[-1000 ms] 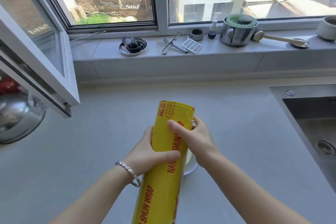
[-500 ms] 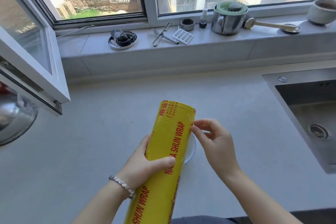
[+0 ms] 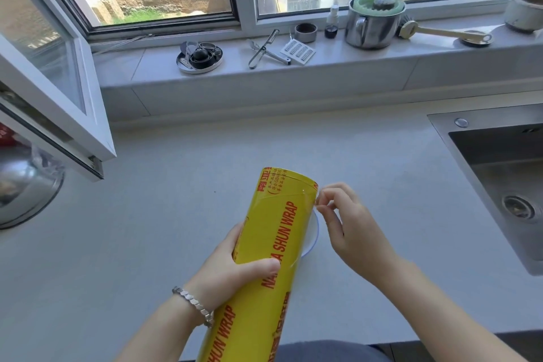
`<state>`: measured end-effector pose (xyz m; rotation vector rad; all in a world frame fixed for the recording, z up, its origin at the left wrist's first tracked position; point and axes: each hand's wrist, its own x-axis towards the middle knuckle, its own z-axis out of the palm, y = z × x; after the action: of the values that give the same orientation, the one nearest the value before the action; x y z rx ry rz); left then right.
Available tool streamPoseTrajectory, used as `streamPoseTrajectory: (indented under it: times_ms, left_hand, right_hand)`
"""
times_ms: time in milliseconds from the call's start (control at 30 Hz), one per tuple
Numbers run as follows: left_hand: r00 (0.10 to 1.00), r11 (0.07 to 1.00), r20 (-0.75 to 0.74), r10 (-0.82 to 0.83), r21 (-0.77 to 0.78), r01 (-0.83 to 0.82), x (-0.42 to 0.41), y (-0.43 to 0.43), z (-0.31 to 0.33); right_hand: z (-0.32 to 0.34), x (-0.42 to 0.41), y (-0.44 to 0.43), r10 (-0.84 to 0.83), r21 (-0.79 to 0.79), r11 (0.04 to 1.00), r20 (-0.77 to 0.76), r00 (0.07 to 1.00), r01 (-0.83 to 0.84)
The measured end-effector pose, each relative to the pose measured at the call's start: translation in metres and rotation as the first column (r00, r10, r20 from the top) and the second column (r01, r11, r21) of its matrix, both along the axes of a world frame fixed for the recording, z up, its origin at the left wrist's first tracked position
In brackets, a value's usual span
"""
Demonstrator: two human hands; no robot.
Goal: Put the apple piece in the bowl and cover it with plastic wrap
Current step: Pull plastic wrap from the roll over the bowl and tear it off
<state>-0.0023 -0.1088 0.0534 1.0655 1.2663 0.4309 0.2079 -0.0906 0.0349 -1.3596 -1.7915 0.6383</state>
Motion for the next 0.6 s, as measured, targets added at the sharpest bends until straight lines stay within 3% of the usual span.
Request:
streamPoseTrajectory:
  times_ms: [167,300,500,600]
  left_hand:
    - [0.999,0.999,-0.025,0.034,-0.012,-0.035,0.001,-0.004,-0.001]
    - [0.996,0.998,-0.067,0.063,-0.004,-0.063,0.002,-0.007,-0.003]
    - [0.99,0.995,-0.095,0.1,-0.006,-0.101,0.001,-0.01,-0.001]
    - [0.989,0.994,-0.108,0.103,-0.009,-0.105,0.002,-0.012,-0.001]
  right_hand:
    - [0.007,-0.008,-0.007,-0.06,-0.128,0.992,-0.308,0.949,0.021]
    - [0.013,-0.019,-0.004,-0.211,-0.404,0.911,-0.627,0.75,-0.083]
    - [0.017,-0.023,0.001,-0.428,-0.598,0.781,-0.721,0.545,-0.178]
    - [0.015,-0.024,0.002,-0.411,-0.62,0.767,-0.672,0.616,-0.164]
